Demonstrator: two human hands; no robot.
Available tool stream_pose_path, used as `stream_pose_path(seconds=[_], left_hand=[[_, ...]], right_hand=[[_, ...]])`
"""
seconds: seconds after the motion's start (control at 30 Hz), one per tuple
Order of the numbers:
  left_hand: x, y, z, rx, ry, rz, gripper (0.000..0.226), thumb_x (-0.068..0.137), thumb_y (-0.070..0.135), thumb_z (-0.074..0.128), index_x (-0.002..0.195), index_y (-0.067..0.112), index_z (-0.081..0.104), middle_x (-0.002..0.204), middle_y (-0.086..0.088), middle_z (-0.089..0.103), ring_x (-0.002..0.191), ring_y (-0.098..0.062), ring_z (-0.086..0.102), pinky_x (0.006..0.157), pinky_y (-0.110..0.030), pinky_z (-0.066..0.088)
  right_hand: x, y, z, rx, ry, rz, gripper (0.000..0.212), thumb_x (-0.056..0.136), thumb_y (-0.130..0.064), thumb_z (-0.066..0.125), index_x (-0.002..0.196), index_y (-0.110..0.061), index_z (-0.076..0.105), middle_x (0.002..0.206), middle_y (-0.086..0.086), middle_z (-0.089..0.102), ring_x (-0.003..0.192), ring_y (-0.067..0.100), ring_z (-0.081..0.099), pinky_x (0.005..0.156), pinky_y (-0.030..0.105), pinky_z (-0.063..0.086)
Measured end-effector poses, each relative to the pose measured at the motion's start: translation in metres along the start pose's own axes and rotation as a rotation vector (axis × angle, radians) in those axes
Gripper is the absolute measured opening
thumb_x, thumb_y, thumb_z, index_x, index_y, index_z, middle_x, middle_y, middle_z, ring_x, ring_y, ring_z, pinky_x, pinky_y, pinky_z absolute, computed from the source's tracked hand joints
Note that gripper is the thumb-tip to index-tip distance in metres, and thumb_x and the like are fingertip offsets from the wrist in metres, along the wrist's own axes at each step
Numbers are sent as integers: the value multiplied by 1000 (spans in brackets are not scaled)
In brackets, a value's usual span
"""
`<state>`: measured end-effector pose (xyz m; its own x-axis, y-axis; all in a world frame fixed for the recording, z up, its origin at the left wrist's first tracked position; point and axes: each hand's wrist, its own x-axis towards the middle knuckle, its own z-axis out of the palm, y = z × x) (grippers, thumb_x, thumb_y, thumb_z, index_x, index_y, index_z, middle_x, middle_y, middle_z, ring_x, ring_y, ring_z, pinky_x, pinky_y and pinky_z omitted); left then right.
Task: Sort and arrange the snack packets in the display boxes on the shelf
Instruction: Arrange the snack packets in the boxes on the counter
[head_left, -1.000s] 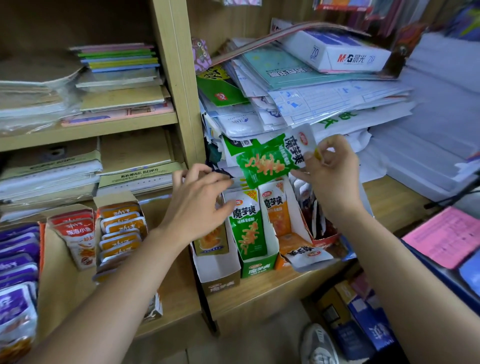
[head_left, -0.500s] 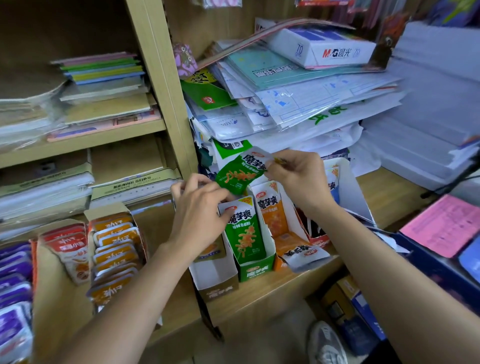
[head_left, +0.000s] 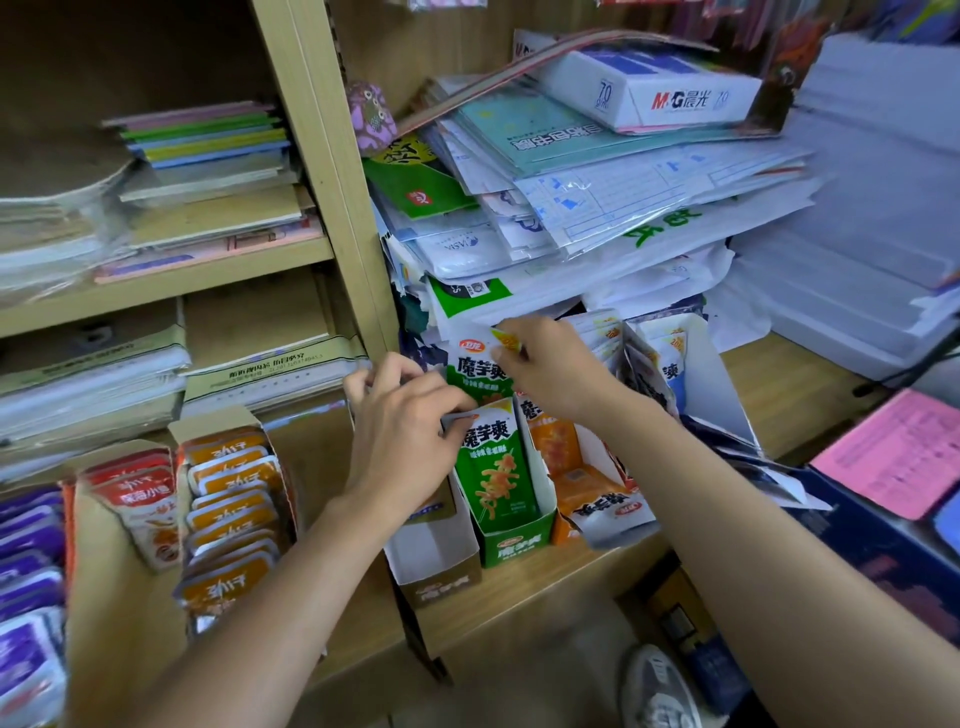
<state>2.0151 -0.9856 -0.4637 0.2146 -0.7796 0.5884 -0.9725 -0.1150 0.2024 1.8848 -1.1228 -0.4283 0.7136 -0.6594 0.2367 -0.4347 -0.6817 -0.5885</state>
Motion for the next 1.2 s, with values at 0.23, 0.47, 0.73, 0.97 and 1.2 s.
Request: stream_pose_path(seconds=[0.23,0.47,0.73,0.97,1.2], left_hand=[[1,-1,1,-2,16,-2,13,76,36,85,85,31,78,81,18,69,93,-19,50,81,-38,21],[0,0,1,1,37,-4,13,74,33,87,83,31,78,81,17,70,91,-20,50,80,-36,17],[3,0,3,23,58,-26,12,74,31,87,82,30,77,77,16,69,89,-20,51,80,-35,17],[9,1,8,113,71,-72,9,79,35,82,85,31,77,76,14,67,91,-19,48,80,-37,20],[11,-1,11,205,2,-89,39,76,41,83,112,30,73,104,10,66,103,-23,42,82,-40,24]], right_hand=[[4,-3,3,38,95,-115,10,92,-9,68,100,-8,74,78,4,66,72,19,54,66,31,41],[1,3,20,-52,-72,-115,25,92,-4,65,115,-12,74,97,7,72,101,31,61,84,37,51],[-27,19,10,-21,22,-199,32,91,-14,68,123,-18,69,117,-1,70,108,22,58,97,32,40],[-37,24,15,-150,70,-210,55,86,-10,73,139,-15,57,126,3,65,113,29,47,95,51,45],[-71,8,11,-343,-36,-261,32,86,-32,74,117,-24,73,123,-4,64,117,30,46,91,54,41]])
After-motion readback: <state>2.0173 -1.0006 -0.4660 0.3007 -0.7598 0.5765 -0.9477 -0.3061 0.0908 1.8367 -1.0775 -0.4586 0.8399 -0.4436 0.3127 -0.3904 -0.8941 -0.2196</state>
